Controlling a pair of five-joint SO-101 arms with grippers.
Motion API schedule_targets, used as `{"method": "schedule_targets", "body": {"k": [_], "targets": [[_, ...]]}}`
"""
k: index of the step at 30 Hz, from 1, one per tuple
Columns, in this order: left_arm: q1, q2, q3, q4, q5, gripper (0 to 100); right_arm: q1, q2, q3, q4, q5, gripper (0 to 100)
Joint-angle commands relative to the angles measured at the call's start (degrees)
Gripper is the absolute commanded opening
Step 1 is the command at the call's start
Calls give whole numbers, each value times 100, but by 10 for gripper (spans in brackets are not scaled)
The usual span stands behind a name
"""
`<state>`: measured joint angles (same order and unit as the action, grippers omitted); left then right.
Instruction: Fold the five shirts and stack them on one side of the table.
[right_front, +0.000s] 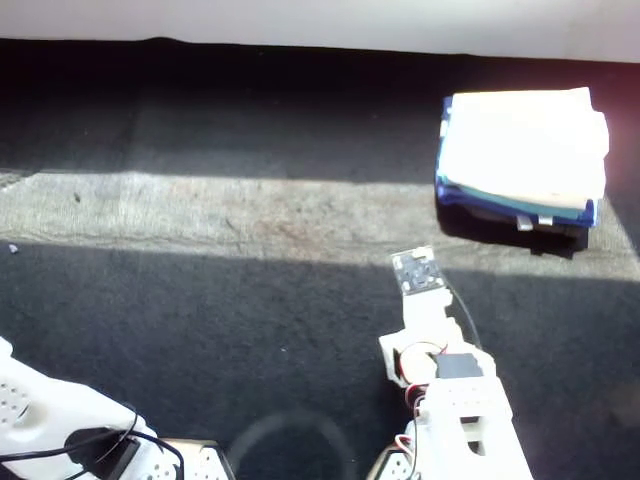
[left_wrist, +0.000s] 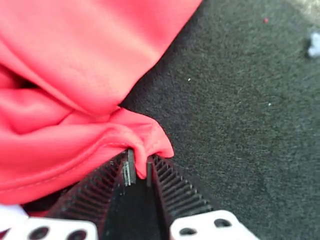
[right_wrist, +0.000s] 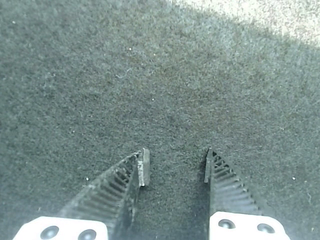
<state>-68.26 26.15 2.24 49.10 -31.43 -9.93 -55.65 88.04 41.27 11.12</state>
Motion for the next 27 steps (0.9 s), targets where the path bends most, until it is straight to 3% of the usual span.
{"method": "schedule_targets", "body": {"k": [1, 7, 14, 27], "targets": [[268, -40, -470, 677, -18, 8, -22, -13, 48, -84, 62, 190], [1138, -769, -1437, 2804, 932, 8, -22, -13, 48, -84, 62, 190], [3310, -2185, -2097, 4923, 1644, 8, -22, -13, 48, -84, 62, 190], [7099, -4110, -2079, 5143, 1811, 8, -22, -13, 57, -84, 62, 190]]}}
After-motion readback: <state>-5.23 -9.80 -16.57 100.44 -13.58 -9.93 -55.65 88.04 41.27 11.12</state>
